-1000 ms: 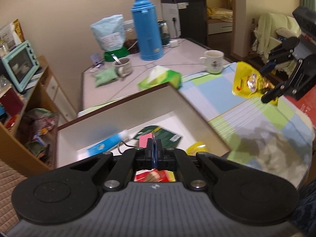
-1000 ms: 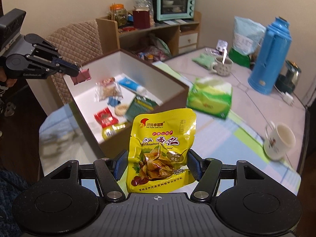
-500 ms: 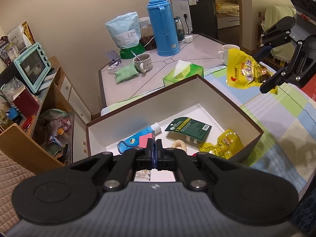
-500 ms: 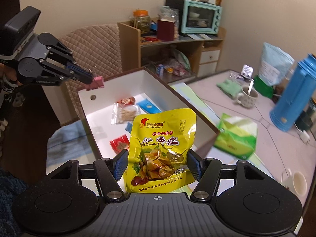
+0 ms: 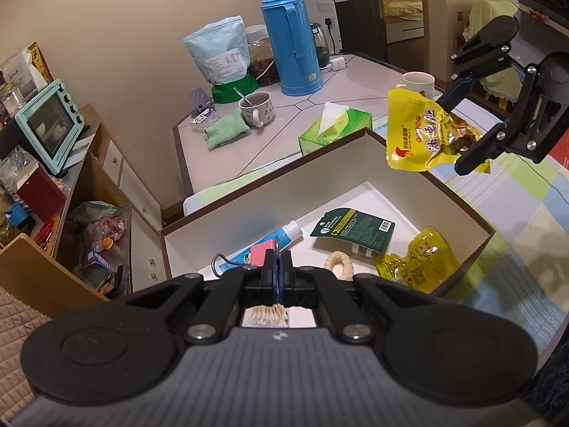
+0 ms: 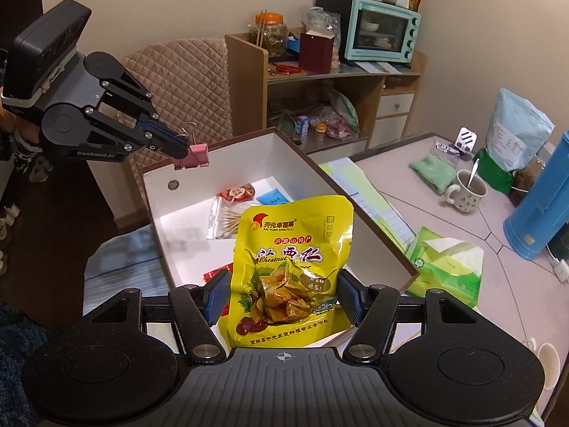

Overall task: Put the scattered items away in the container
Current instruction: 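Carry the yellow packet and pink binder clip over the box with both tools, then open both tools to drop the pink binder clip and yellow packet into the box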

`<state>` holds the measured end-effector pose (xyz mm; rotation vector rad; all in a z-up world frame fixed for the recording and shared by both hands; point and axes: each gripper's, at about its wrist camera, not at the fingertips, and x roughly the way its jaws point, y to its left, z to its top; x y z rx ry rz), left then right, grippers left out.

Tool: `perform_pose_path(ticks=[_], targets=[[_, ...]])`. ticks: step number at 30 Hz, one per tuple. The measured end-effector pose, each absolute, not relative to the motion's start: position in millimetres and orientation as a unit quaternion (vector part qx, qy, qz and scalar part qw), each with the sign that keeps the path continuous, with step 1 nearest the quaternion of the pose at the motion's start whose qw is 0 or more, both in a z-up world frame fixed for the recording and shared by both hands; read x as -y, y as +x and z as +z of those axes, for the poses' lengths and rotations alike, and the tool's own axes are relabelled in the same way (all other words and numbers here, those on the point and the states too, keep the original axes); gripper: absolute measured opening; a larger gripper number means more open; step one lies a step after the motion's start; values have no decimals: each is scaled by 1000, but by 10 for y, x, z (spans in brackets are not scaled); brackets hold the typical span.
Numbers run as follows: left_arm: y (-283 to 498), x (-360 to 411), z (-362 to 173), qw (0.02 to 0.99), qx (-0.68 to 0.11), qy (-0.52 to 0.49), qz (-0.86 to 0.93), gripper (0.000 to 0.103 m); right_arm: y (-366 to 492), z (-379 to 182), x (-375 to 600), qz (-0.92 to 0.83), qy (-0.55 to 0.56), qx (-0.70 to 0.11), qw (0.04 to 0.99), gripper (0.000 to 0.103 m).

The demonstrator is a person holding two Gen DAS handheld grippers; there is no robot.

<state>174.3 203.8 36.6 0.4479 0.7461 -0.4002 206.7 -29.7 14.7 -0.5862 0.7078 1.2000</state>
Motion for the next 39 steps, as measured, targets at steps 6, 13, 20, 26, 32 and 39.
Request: perform_pose_path(ticks=[6, 13, 20, 26, 32, 39], targets=[[1867, -2023, 292, 877, -367, 228, -210, 0, 2151, 102, 153, 545, -275, -333, 719, 63], [2014, -2016, 104, 849, -390, 264, -238, 0, 2238, 7, -60, 548, -300, -348, 698, 63], [2148, -2067, -138, 820, -416, 299, -255, 0, 2349, -220, -281, 551, -326, -366, 676, 63], [2251, -2153, -287, 806, -432, 306, -263, 0, 2445, -358, -425, 556, -329, -379, 663, 63], [2333, -2193, -381, 794, -444, 313, -273, 0, 2535, -438, -541, 558, -329, -389, 655, 63], [2426, -2198, -495, 782, -452, 318, -286, 0, 2642, -523, -643, 557, -327, -400, 650, 63]])
